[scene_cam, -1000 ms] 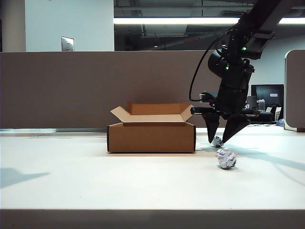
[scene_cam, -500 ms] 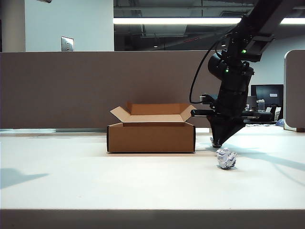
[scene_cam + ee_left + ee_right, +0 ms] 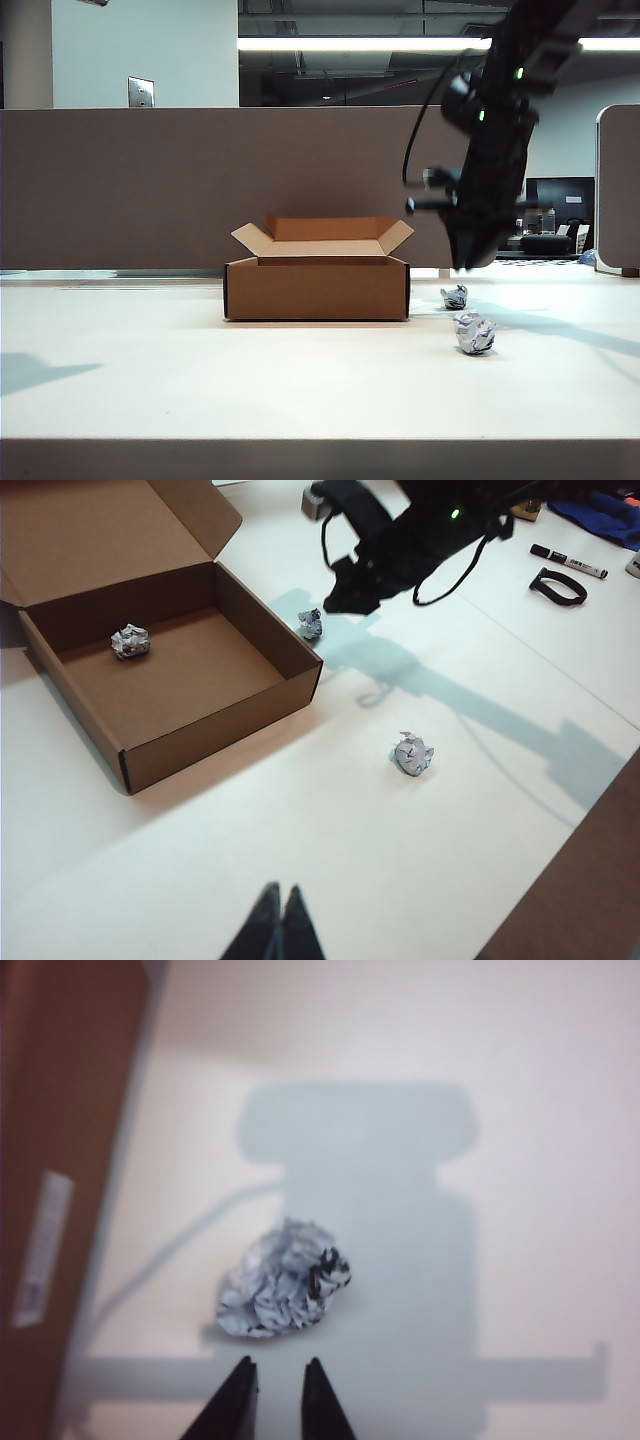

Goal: Pick up all the paper balls on the table and put them in the paper box.

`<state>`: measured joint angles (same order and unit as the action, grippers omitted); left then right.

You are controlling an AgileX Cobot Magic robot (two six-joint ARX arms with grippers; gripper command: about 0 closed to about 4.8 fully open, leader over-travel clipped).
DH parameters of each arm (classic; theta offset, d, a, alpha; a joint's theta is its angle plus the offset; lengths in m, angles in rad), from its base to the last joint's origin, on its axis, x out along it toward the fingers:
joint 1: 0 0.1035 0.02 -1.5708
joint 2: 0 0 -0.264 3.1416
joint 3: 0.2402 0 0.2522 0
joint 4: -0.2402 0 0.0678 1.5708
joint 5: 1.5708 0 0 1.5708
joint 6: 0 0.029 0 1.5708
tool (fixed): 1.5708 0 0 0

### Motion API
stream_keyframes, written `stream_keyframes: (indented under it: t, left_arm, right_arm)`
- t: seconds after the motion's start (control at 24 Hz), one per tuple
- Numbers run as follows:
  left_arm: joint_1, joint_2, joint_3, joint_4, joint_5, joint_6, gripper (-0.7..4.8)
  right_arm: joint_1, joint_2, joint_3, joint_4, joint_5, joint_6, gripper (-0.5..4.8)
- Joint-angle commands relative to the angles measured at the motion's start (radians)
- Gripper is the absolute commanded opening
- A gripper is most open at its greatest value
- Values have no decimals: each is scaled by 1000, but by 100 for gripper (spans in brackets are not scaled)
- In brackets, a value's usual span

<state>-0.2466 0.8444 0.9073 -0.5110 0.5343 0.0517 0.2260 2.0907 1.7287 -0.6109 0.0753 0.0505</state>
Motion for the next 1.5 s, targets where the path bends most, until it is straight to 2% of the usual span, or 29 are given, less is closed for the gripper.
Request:
stream_keyframes:
  t: [0.04,0.13,0.21,0.29,0.38,0.63,1.33,1.42,1.5]
  left_arm:
    - [0,-2,2,22,1,1,-1]
    - [0,-2,2,21,1,1,-1]
    - [0,-2,2,21,1,1,-1]
    - [0,-2,2,21,1,1,-1]
    - [0,-2,2,20,1,1,-1]
    - [0,-2,2,18,1,1,-1]
    - [0,-2,2,12,-6,1,-1]
    - [0,-2,2,9,-26,1,-1]
    - [0,-2,2,8,-26,1,-1]
  right_arm:
    - [-1,-49,9,49,4,-8,80]
    - [-1,-55,10,72,5,-31,99]
    - [-2,-42,30,62,11,-37,158]
    - [-9,-6,81,11,10,-37,242]
    - [-25,52,180,-73,-16,-35,264]
    - [-46,77,271,-116,-31,-27,263]
    - [-50,184,270,-194,-110,-24,260]
    - [-60,187,270,-194,-164,-24,229]
    - [-72,189,270,-195,-196,-13,229]
